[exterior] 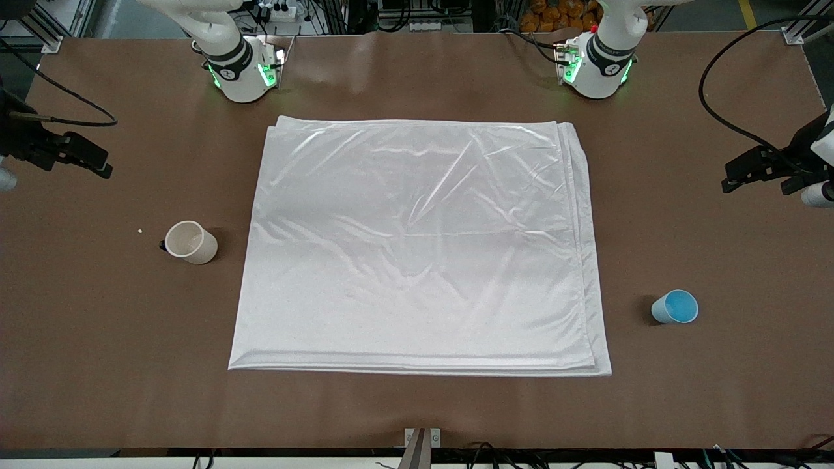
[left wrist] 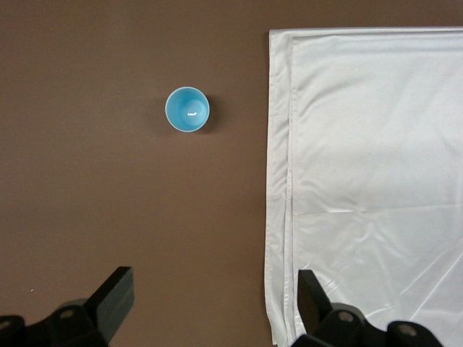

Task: Place blue cup into white mug on cloth

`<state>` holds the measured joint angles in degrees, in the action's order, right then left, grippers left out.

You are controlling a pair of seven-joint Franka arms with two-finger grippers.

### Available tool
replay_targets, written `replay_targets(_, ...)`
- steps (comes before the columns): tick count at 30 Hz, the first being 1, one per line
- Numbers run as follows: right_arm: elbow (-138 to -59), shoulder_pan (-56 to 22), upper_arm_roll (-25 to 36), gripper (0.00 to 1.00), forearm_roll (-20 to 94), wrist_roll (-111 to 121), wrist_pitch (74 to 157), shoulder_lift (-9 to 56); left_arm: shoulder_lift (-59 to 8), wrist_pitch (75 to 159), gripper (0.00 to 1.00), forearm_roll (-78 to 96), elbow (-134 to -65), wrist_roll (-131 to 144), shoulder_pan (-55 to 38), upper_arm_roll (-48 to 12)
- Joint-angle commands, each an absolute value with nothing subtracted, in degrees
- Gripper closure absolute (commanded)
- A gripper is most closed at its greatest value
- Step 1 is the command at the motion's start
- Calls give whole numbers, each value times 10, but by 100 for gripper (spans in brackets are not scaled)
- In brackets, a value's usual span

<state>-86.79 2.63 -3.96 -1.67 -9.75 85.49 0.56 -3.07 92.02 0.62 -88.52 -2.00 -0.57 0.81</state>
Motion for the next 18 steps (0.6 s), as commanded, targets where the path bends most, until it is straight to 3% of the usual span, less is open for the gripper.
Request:
replay_targets(1, -864, 29, -38, 0, -10, -88, 841, -5, -37, 906, 0, 9, -870, -24, -7, 7)
replay_targets(18, -904, 31, -37, 0, -9, -76, 845, -34, -54, 906, 0, -11, -868, -22, -15, 4)
